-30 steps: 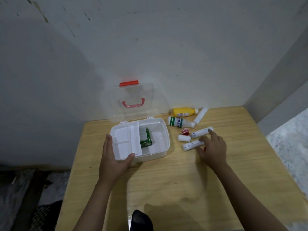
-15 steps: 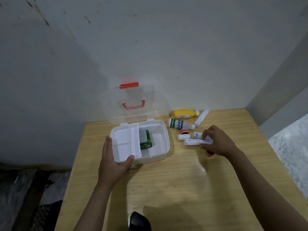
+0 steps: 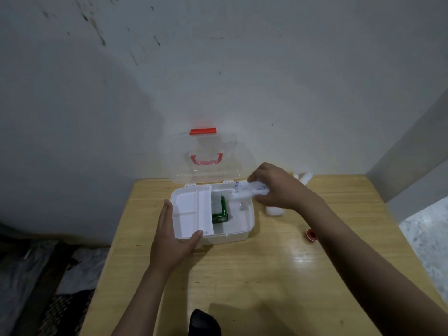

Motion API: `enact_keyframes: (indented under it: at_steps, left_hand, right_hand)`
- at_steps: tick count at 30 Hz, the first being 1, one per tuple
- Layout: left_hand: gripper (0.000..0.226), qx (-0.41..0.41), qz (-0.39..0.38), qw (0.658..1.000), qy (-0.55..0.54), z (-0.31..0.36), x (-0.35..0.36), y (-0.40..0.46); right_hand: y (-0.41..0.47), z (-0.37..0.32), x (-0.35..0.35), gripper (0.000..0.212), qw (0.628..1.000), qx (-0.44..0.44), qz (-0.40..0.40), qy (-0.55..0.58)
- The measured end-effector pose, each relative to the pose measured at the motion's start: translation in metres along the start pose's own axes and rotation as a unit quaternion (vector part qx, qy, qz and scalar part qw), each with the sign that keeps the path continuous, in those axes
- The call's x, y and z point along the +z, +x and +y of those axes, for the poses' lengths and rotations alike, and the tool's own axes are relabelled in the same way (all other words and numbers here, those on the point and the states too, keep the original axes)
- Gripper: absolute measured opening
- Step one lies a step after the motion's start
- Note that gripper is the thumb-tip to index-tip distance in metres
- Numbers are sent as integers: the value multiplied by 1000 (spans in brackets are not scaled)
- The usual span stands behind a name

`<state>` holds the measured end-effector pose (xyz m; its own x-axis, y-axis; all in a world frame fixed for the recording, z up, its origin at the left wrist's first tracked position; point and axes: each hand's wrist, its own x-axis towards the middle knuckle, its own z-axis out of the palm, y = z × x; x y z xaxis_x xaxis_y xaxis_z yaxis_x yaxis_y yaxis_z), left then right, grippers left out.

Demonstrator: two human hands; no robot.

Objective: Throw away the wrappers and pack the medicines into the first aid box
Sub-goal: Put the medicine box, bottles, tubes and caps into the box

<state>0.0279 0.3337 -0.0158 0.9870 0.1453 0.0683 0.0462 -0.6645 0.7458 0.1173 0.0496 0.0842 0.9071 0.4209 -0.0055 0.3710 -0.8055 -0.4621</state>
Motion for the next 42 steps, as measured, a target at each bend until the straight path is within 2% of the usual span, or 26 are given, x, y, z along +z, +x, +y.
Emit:
enact_keyframes:
  at_steps: [6, 9, 12, 15, 21, 27, 29, 33, 36, 39, 42]
  left_hand:
    - [114, -8, -2, 1000, -13, 2, -1, -1]
    - [113, -7, 0, 1000, -8, 2, 0, 0]
    - [111, -6, 3, 1000, -8, 1, 0, 0]
    - [112, -9, 5, 1000, -11, 1, -1, -1]
    - [113, -4, 9, 1000, -16, 3, 0, -1]
    - [113, 3, 12, 1000, -13, 3, 0, -1]
    - [113, 5, 12, 1000, -14, 3, 1, -1]
    - [110, 11, 16, 1000, -11, 0, 2, 0]
    - [109, 12, 21, 1000, -12, -1, 3, 1]
    - [108, 17, 23, 1000, -12, -3, 5, 2]
    - [109, 10, 19, 1000, -15, -3, 5, 2]
  right_hand:
    - [39, -16, 19, 45, 975, -76, -135, -157]
    - [51, -20, 25, 46, 949, -135, -162, -235]
    - [58, -19, 31, 45, 934, -173, -165, -264]
    - [58, -13, 39, 48, 942, -180, -144, -244]
    - [54, -5, 47, 77, 973, -140, -56, -173]
    - [54, 2, 46, 80, 985, -87, -4, -150]
    - [49, 5, 45, 77, 990, -81, 21, -116]
    - [27, 22, 43, 58, 990, -77, 119, -3]
    - [9, 38, 43, 46, 982, -32, 176, 62]
    - [-3, 46, 45, 39, 976, 12, 198, 93]
    - [-8, 42, 50, 36, 975, 9, 200, 97]
